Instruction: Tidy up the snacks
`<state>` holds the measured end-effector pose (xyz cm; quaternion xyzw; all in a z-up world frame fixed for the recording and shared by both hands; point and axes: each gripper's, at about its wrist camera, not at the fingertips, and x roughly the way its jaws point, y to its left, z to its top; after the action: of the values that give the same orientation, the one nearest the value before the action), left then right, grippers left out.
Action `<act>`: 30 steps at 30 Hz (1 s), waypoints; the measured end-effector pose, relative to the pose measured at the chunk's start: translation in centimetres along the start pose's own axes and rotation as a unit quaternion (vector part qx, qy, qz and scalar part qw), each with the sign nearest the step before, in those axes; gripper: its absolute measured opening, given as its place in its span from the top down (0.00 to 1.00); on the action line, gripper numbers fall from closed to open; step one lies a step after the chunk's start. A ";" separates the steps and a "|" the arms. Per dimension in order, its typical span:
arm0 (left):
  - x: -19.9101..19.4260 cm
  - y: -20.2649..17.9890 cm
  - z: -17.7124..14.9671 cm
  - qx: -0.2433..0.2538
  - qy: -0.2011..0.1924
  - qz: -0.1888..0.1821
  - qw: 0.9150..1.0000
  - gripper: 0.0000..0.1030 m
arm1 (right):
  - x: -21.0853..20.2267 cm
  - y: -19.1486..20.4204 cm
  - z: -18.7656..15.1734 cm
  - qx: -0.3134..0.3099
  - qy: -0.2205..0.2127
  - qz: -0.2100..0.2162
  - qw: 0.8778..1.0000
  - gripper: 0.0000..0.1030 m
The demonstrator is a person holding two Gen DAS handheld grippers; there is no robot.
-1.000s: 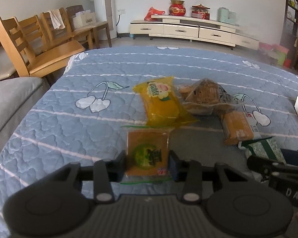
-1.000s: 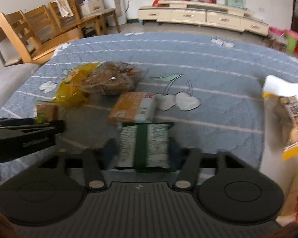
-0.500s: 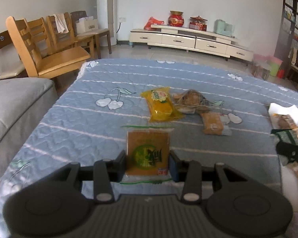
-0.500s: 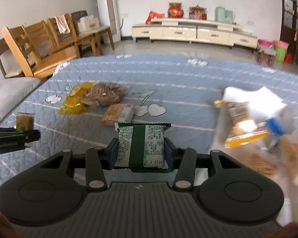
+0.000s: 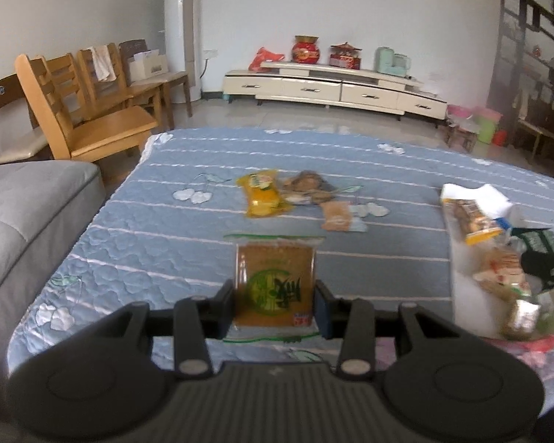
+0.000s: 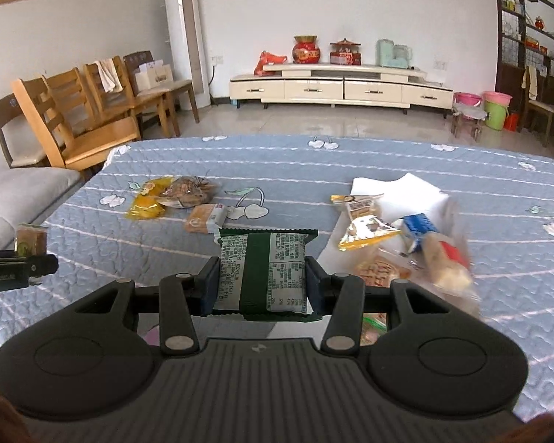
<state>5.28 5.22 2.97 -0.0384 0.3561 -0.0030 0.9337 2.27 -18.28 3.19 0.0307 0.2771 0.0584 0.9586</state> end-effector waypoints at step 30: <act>-5.5 -10.9 0.4 0.068 -0.046 -0.071 0.994 0.60 | -7.6 -3.6 -1.1 0.011 -0.086 -0.030 0.996 0.43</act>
<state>1.66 -5.40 7.75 0.0001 0.3080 -0.0916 0.9470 -4.33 -22.84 5.91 0.0380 0.1951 0.0233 0.9798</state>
